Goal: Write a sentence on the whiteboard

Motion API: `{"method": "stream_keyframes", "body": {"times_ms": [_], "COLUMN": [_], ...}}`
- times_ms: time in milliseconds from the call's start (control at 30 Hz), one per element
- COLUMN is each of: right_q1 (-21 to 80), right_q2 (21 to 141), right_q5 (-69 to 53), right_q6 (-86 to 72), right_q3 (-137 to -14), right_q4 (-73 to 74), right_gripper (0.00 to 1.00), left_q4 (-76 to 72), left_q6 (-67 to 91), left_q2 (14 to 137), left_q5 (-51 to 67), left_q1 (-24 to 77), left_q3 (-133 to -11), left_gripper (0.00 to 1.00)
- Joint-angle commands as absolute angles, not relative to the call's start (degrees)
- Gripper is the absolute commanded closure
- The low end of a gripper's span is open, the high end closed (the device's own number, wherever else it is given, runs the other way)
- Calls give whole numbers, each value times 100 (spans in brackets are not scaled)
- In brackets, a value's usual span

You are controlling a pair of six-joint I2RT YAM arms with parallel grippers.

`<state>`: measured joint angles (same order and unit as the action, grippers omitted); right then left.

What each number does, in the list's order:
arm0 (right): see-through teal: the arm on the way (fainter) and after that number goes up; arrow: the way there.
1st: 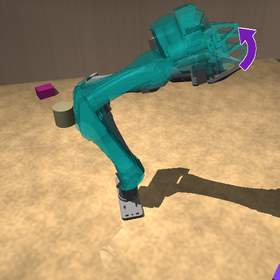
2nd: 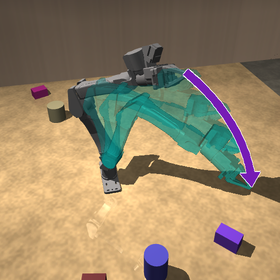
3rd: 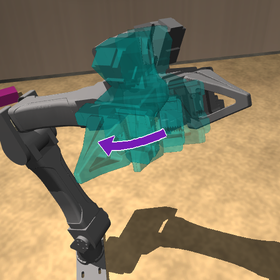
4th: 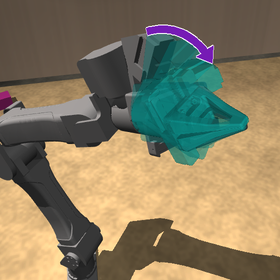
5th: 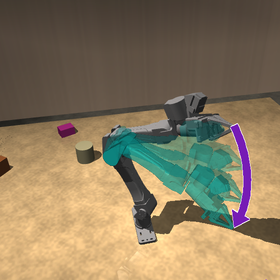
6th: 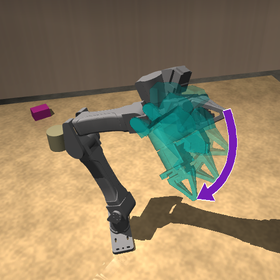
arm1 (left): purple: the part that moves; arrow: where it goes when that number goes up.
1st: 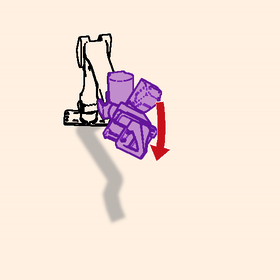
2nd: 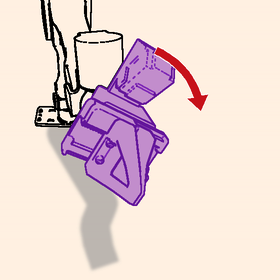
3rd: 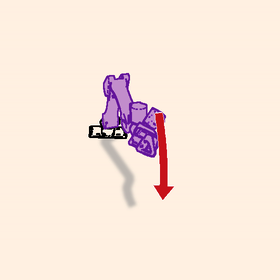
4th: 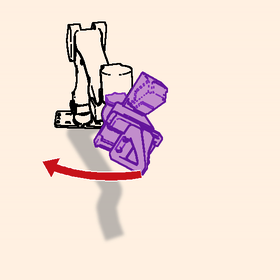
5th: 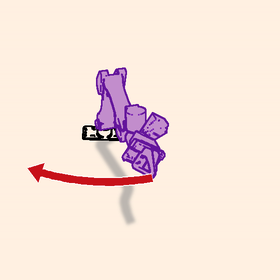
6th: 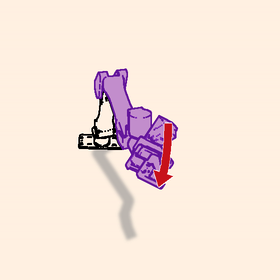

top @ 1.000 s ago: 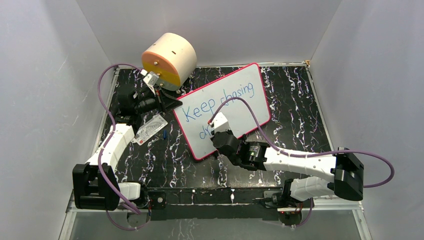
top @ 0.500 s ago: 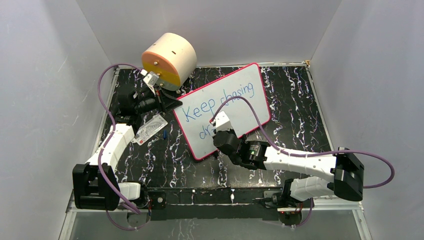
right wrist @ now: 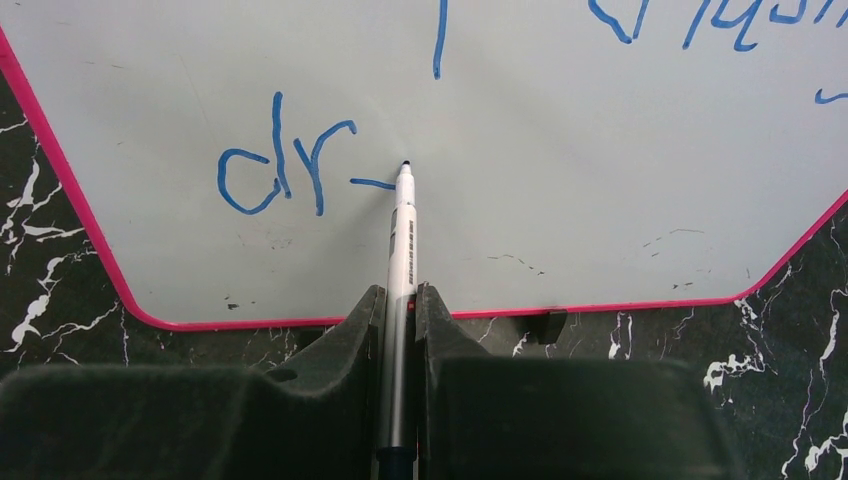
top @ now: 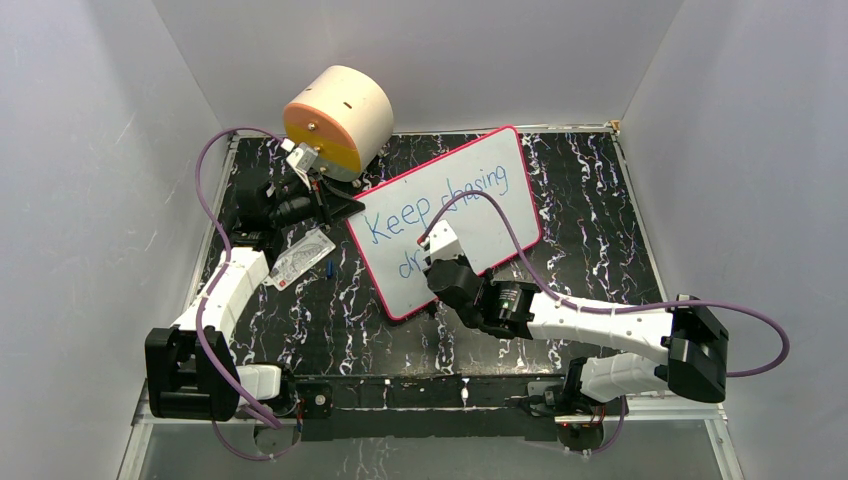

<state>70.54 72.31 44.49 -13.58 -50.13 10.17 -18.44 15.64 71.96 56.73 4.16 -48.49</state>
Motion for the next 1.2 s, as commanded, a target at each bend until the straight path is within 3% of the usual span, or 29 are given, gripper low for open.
{"method": "stream_keyframes", "body": {"times_ms": [0, 1167], "right_q1": [6986, 6987], "right_q2": [7139, 7328], "right_q5": [4532, 3605], "right_q6": [-1212, -1449], "right_q3": [-5282, -5304], "right_q4": [431, 1291], "right_gripper": [100, 100], "left_q4": [-1468, -1458], "left_q6": [1003, 1011], "left_q2": [7329, 7348], "left_q5": [5660, 5634], "left_q1": [580, 580], "left_q3": [-4746, -4764], "left_gripper": [100, 100]}}
